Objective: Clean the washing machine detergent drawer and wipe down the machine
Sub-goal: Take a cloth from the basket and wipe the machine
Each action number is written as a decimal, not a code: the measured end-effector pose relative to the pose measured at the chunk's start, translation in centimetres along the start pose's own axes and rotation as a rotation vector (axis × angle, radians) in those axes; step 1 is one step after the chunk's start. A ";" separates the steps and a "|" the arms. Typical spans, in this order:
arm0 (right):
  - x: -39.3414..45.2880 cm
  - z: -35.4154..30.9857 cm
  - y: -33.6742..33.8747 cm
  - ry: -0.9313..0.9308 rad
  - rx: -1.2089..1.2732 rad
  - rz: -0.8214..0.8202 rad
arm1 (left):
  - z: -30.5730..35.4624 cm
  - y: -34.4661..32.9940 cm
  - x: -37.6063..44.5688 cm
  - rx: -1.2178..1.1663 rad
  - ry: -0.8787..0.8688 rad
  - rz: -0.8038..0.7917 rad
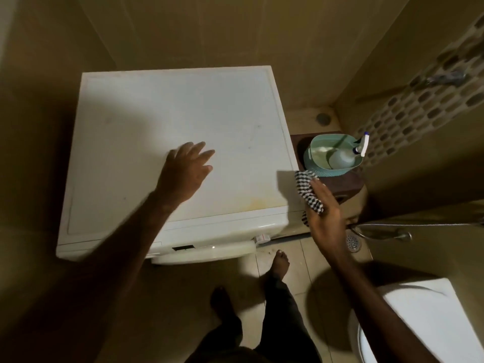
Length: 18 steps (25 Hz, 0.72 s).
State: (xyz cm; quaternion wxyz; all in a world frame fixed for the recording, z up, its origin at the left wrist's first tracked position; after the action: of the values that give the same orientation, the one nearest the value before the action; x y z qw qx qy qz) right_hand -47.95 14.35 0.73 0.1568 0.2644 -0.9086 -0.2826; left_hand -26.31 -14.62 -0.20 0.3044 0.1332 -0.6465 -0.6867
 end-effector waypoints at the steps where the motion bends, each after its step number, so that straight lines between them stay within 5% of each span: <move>1: -0.9 -0.3 -2.2 0.103 -0.105 -0.076 | -0.5 -1.3 -0.6 0.064 -0.033 -0.048; 8: -7.1 -1.2 -5.9 0.430 -0.563 -0.185 | -0.8 -3.5 -2.2 0.144 -0.031 -0.070; 14: -1.2 0.5 -7.1 0.220 -0.629 -0.123 | -1.1 -3.6 -2.3 0.117 -0.013 -0.045; 18: -1.6 -4.5 -13.9 0.361 -0.659 -0.206 | -1.1 -3.7 -2.2 0.116 -0.017 -0.030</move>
State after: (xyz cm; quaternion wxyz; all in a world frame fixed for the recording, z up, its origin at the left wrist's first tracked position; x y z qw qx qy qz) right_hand -39.22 3.59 -4.26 0.3617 0.3351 -0.6956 -0.5225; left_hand -24.84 -14.24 -4.39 0.2801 0.1544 -0.6857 -0.6539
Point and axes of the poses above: each hand's wrist, its own x-axis towards the middle knuckle, its own y-axis out of the back of the hand, z = x × y, the point moved 10 cm from there along x, towards the middle knuckle, and after that the axes turned 10 degrees about z, right-handed, at the moved point
